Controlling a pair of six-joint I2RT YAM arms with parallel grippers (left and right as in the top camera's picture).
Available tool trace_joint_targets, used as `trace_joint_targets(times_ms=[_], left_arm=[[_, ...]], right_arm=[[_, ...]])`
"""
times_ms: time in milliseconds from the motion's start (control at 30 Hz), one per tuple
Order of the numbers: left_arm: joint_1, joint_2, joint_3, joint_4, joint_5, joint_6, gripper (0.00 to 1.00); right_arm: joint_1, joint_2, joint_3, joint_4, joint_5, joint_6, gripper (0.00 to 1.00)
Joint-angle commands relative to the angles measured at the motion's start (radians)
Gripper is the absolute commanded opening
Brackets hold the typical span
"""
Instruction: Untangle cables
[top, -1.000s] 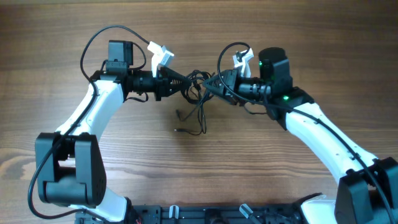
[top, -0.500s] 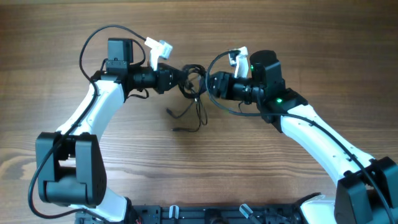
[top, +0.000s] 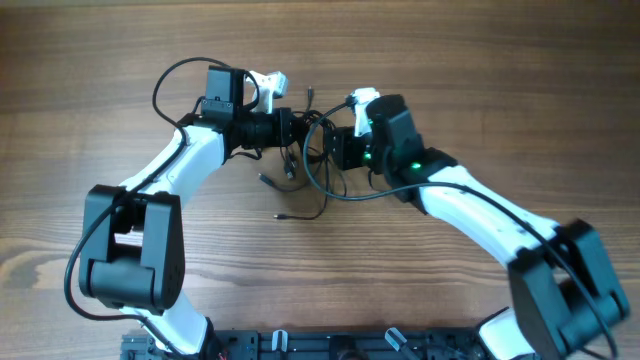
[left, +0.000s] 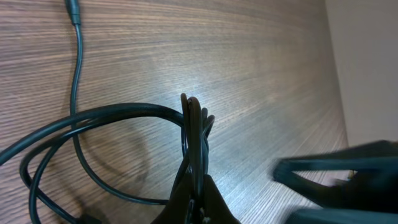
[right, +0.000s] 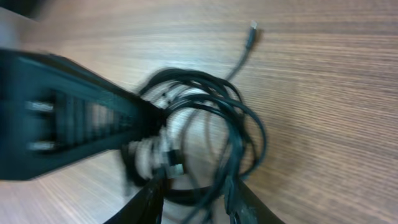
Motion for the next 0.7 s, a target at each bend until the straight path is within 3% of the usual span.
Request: trace_joint_targets(times_ms=[0,233,567,667], left_arm=[[0.01,0.008,0.001,0.002,-0.008,-0.016,0.05],[0.01,0.008,0.001,0.003,-0.007,-0.016,0.06],[0.01,0.008,0.001,0.002,-0.008,-0.016,0.05],[0.01,0.008,0.001,0.002,-0.008,-0.016,0.06]], right_arm=[[0.003,0.078,0.01,0.05,0.105,-0.063,0.37],[0.006,0.174,0.01,0.17,0.09,-0.087,0.4],[0.016,0.203,0.01,0.175,0.083,-0.087,0.43],[0.016,0.205,0.01,0.179,0.129,-0.086,0.4]])
